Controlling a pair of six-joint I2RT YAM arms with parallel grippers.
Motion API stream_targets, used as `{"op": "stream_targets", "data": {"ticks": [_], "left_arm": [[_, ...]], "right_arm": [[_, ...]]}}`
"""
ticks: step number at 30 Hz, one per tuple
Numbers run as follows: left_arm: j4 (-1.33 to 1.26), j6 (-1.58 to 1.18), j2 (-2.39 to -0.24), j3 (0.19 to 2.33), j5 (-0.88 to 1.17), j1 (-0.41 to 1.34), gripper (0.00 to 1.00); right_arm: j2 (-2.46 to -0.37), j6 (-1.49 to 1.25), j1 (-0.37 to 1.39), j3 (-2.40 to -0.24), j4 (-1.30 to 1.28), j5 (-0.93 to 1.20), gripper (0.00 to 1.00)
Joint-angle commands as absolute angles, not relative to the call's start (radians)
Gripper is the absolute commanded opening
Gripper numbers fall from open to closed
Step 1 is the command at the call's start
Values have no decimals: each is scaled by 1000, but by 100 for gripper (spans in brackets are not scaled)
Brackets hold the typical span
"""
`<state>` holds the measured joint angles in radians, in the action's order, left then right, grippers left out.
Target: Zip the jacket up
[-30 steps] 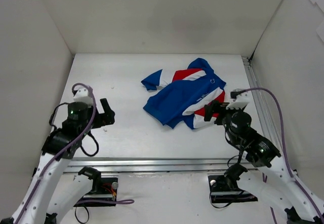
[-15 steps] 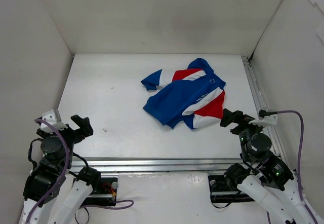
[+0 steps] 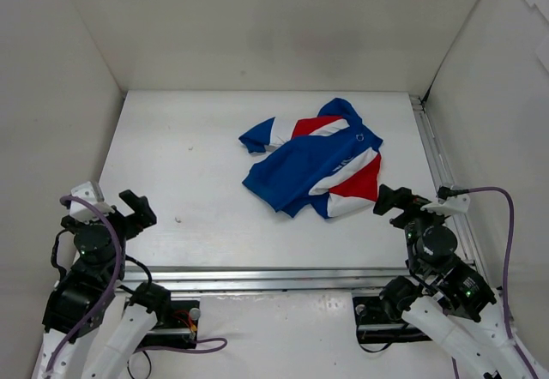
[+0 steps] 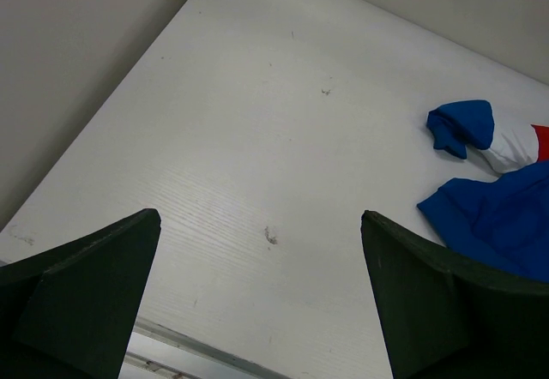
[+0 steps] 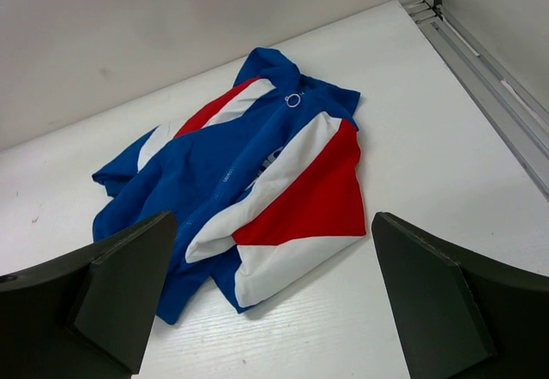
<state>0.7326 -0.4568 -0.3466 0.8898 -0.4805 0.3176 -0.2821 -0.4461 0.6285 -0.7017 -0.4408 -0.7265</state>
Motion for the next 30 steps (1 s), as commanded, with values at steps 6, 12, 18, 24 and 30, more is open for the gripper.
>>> {"op": "stream_targets", "data": {"ticks": [6,12,18,24,30], "left_arm": [[690,-469,-384,896,-499,308,99],[686,-471,-390,893,-495,308,99],[684,-468,-384,891,-494,308,100],[689,-469,-373,893,-505,308,99],[675,-471,-373,891,-509,308,99]], "right_arm": [[-298,-460,634,-710,-391,-775,98],[-313,-457,637,-715,-391,-776,98],[-331,-456,637,-719,-391,-764,98],[-353,-456,635,-719,-391,-781,98],[-348,-456,634,-721,-391,-782,98]]}}
